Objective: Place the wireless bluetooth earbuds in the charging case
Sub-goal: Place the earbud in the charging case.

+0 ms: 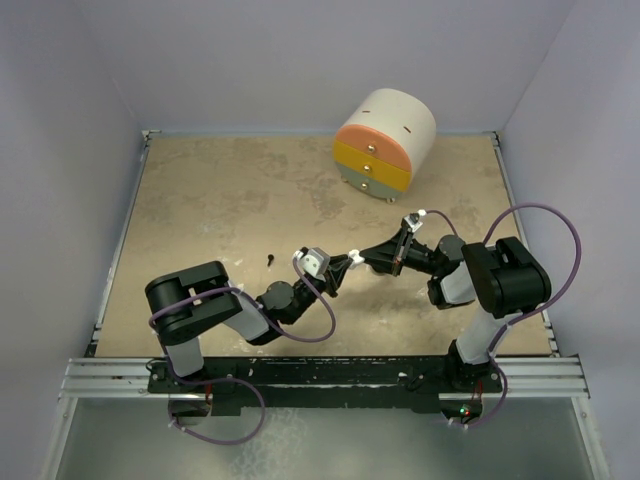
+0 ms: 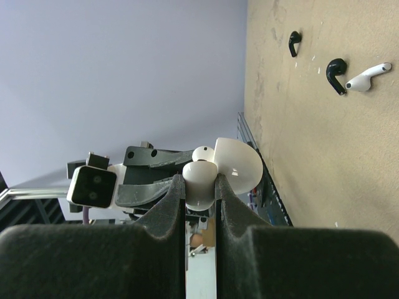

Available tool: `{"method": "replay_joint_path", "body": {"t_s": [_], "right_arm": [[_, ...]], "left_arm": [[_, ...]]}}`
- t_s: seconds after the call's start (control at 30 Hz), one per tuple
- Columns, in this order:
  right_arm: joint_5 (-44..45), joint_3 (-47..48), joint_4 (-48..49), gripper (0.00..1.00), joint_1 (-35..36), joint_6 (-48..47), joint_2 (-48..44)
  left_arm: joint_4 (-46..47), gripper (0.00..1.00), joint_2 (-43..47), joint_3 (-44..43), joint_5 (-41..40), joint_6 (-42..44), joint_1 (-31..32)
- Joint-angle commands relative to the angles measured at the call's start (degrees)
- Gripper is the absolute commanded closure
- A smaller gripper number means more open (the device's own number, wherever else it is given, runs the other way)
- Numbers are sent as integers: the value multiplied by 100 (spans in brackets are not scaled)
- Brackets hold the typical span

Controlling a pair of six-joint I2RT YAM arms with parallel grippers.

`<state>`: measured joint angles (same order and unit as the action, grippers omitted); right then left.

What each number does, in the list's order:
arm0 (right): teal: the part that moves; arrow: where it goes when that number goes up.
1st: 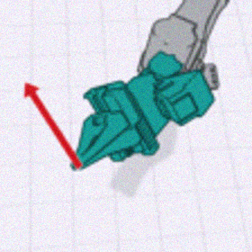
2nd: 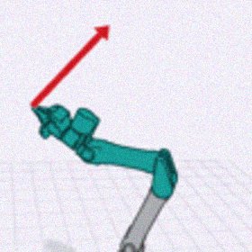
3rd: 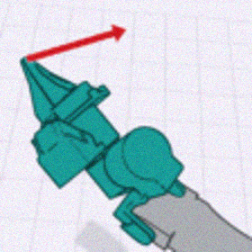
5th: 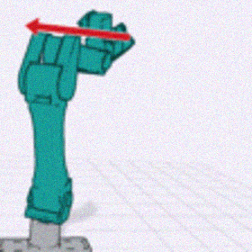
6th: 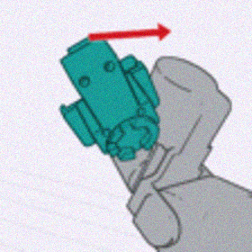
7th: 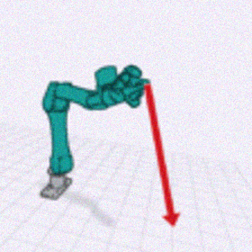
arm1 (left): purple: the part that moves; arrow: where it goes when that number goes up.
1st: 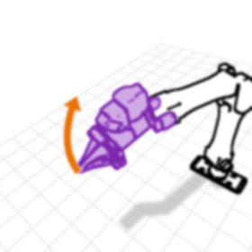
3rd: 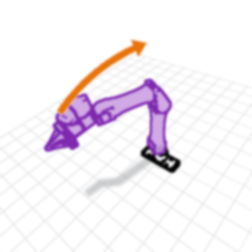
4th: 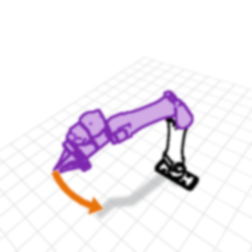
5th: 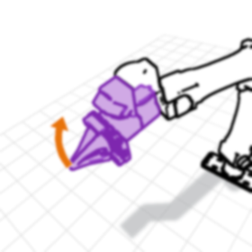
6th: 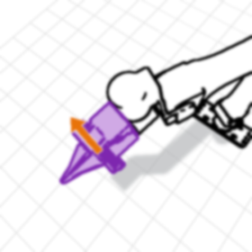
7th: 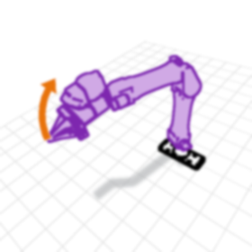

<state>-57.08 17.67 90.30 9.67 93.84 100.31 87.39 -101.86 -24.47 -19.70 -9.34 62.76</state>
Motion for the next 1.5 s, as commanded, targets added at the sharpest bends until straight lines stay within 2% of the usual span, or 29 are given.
{"method": "replay_joint_path", "body": {"t_s": [0.0,0.2,0.43,0.5,0.57,0.63,0.73,0.9,1.17,1.33,1.47], "right_arm": [[-62,140,4637,100,-27,59,-214],[-58,159,4638,100,-27,57,-205],[-93,176,4637,100,-27,41,-155],[-108,171,4637,100,-27,23,-139],[-125,161,4637,100,-27,12,-127],[-151,145,4637,100,-27,-12,-111],[-198,119,4637,100,-27,-39,-94],[-192,87,4638,100,-27,-66,-69],[-219,68,4644,100,-27,-57,-126],[-225,46,4641,100,-27,-59,-148],[-225,18,4646,100,-27,-66,-152]], "left_arm": [[1122,83,34,65,116,-21,34],[1122,83,174,204,-144,-2,33],[1120,80,1084,874,-1014,23,33],[1117,73,1318,981,-1168,20,29],[965,58,1540,952,-1381,-48,34],[233,45,1861,689,-1420,-57,33],[-1940,38,2242,-74,-1382,-130,28],[-3248,24,2361,-823,-1619,-397,23],[-5948,23,2105,-2189,-1904,-1084,-98],[-7460,23,1876,-2954,-1257,-1857,-556],[-8422,23,1619,-3539,-965,-2116,-769]]}}
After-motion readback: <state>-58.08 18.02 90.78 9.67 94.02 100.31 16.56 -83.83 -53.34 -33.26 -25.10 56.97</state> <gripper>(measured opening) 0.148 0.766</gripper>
